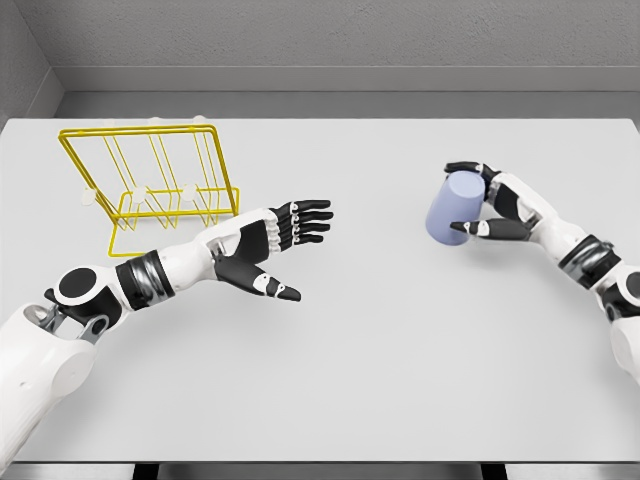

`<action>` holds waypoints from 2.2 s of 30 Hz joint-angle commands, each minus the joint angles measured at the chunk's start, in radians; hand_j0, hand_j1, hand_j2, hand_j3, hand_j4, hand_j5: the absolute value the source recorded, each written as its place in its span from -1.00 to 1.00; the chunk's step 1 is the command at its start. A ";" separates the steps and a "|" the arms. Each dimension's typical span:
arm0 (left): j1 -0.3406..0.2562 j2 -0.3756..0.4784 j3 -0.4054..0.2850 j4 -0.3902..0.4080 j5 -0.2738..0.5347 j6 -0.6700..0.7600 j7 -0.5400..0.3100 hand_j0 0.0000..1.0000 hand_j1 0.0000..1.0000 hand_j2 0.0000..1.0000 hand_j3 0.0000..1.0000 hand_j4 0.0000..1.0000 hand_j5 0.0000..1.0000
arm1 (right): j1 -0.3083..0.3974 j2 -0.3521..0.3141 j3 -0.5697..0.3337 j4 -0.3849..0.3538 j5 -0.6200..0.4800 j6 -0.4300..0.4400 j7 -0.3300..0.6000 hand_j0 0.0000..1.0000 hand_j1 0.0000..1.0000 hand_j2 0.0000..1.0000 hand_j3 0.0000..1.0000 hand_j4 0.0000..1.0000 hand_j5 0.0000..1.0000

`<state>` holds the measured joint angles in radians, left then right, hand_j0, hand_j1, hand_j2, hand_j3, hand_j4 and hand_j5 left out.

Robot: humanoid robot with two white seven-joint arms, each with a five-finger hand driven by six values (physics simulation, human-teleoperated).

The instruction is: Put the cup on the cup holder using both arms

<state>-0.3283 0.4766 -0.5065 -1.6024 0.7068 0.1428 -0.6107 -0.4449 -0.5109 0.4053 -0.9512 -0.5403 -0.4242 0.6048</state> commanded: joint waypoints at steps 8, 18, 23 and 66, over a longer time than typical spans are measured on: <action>0.003 0.004 0.022 -0.001 0.005 0.000 0.000 1.00 1.00 1.00 1.00 1.00 1.00 | -0.021 -0.009 0.004 -0.001 0.020 0.048 0.006 -0.10 -0.10 -0.10 -0.10 -0.10 -0.10; 0.006 0.002 0.037 -0.002 -0.012 0.000 0.000 1.00 1.00 1.00 1.00 1.00 1.00 | -0.064 -0.008 0.003 -0.017 0.010 0.047 0.006 -0.10 -0.10 -0.10 -0.10 -0.10 -0.10; 0.009 -0.001 0.037 -0.004 -0.046 -0.057 0.000 1.00 1.00 1.00 1.00 1.00 1.00 | -0.069 -0.003 0.007 -0.035 0.010 0.045 0.006 -0.10 -0.10 -0.10 -0.10 -0.10 -0.10; 0.044 -0.059 0.124 0.018 -0.119 -0.051 0.000 1.00 1.00 1.00 1.00 1.00 1.00 | -0.043 0.018 0.262 -0.324 0.007 0.005 0.006 -0.12 -0.12 -0.12 -0.12 -0.12 -0.12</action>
<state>-0.2823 0.4234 -0.3829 -1.5845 0.5809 0.0904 -0.6108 -0.4878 -0.4925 0.6665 -1.2738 -0.5260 -0.4192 0.6114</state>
